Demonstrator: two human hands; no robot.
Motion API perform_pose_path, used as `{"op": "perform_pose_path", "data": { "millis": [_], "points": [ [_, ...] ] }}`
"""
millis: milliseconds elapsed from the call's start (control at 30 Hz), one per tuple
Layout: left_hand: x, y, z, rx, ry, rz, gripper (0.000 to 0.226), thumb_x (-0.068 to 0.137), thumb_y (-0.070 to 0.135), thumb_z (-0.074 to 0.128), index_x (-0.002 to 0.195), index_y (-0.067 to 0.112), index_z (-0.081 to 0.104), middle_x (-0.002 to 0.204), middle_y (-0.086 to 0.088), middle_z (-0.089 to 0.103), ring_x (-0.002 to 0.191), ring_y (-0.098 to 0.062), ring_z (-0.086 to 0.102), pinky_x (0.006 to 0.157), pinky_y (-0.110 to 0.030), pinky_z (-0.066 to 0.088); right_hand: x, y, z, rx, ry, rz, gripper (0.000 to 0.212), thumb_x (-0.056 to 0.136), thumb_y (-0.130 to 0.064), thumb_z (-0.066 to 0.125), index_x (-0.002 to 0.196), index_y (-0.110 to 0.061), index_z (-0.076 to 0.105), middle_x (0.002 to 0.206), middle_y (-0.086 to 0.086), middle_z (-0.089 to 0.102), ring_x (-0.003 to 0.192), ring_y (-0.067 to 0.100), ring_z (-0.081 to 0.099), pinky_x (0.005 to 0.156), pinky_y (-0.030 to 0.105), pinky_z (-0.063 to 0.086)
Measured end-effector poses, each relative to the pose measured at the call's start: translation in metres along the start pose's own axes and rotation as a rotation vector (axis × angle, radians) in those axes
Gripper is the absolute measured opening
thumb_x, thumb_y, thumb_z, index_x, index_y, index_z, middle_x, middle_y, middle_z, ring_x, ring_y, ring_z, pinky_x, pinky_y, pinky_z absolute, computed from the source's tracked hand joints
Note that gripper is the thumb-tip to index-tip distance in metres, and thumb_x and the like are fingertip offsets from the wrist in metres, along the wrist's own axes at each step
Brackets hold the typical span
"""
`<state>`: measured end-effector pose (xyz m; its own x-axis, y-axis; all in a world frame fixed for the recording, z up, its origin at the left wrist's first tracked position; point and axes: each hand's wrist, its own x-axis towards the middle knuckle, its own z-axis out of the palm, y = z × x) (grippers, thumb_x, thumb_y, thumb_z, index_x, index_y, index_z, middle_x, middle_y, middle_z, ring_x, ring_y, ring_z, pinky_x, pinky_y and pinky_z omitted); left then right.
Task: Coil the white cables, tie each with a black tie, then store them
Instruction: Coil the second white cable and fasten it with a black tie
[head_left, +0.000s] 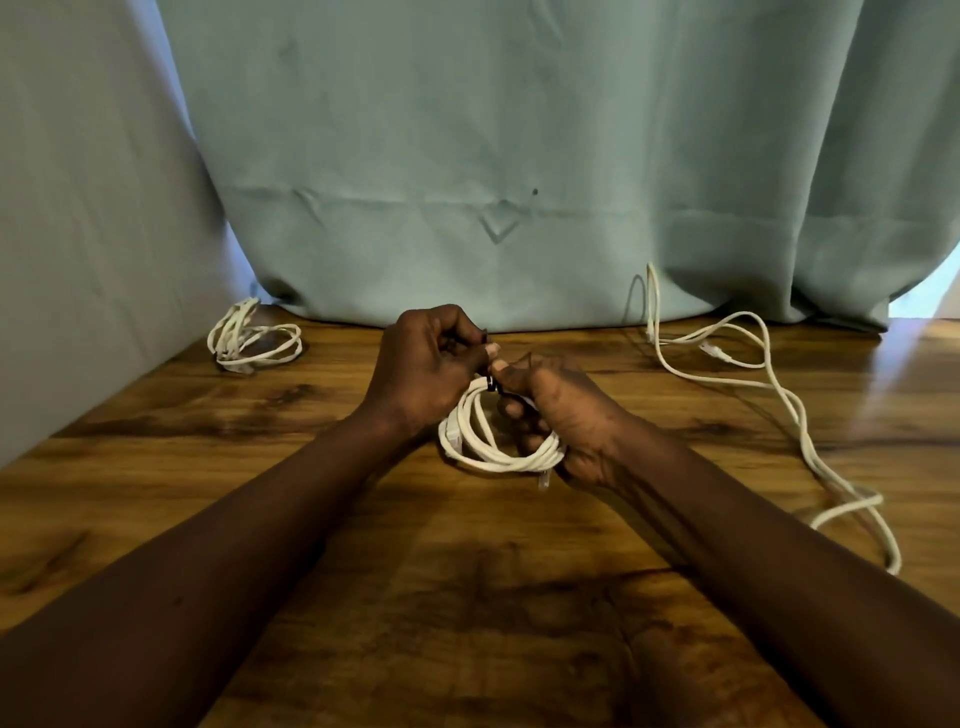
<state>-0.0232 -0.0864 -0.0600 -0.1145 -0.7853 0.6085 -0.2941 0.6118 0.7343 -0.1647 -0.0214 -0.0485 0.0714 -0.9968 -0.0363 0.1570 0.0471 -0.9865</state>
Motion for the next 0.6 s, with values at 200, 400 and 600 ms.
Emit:
{"op": "perform_pose_path", "data": {
  "millis": [200,400,600],
  "points": [
    [0.003,0.002,-0.005,-0.025,-0.044,0.113,0.007,0.085,0.009,0.082,0.092,0.011,0.080,0.086,0.001,0.079,0.080,-0.016,0.076,0.072,-0.028,0.060,0.000,-0.002,-0.003,0.143,0.077,-0.061,0.007,0.100,-0.008,0.061,0.095,-0.004,0.060,0.080,0.014,0.065,0.037,0.006,0.058,0.035,0.018,0.045],
    [0.008,0.003,-0.017,0.069,-0.182,0.247,0.021,0.092,0.009,0.076,0.112,0.015,0.079,0.096,0.003,0.080,0.088,-0.010,0.077,0.082,-0.031,0.062,0.015,0.001,-0.019,0.203,-0.014,0.017,0.012,0.100,-0.012,0.060,0.093,-0.005,0.066,0.086,0.017,0.067,0.031,0.004,0.042,0.029,0.016,0.034],
    [0.010,0.009,-0.024,0.076,-0.180,0.308,0.016,0.090,0.011,0.078,0.106,0.013,0.079,0.092,0.003,0.079,0.085,-0.013,0.076,0.080,-0.043,0.063,0.026,0.006,-0.029,0.276,-0.071,0.003,0.015,0.097,-0.014,0.062,0.103,-0.003,0.071,0.092,0.016,0.070,0.033,0.003,0.039,0.031,0.015,0.031]
  ]
}}
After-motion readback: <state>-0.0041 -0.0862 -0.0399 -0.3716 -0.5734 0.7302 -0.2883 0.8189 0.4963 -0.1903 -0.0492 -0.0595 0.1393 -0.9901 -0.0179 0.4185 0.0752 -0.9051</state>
